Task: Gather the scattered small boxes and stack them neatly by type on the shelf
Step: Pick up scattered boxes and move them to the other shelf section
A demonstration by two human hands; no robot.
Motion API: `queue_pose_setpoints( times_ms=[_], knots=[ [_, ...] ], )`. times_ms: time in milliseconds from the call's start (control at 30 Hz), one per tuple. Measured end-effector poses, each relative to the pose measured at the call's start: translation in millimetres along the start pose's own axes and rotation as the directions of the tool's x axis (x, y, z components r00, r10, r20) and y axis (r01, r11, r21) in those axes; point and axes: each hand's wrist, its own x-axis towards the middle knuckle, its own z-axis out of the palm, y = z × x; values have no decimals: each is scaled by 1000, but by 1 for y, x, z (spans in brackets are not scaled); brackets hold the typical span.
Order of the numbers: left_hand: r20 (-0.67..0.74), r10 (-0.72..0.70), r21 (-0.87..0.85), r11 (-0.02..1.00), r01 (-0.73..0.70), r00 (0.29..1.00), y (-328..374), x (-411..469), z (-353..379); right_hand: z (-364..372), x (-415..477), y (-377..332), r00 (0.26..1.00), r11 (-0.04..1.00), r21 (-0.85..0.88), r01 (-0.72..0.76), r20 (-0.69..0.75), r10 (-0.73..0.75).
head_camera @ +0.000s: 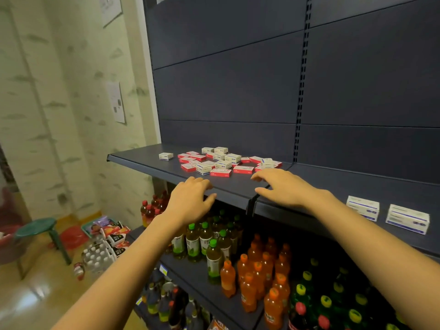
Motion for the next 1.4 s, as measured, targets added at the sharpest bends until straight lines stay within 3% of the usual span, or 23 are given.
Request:
queue_pose_setpoints(
  times_ms=[333, 667, 867, 1167, 1400],
  knots=[
    [13, 76, 1, 997, -76, 997, -30, 47, 17, 2, 56, 16, 999, 996, -77, -38, 22, 40],
    [232, 213, 87, 967, -239, 949, -69, 159, 56, 23, 143, 50, 987, 968, -207, -140, 44, 152],
    [370, 316, 60, 930, -363, 873, -84, 192, 73, 38, 162, 58, 983, 944, -294, -147, 60, 172],
    [150, 512, -109, 859, -501, 846, -114, 223, 68, 51, 184, 58, 962, 895, -419, -154, 144, 233],
    [-34, 585, -164, 797, -581, 811, -136, 251, 62, 52, 189, 38, 952, 857, -453, -245, 57, 302]
  ],
)
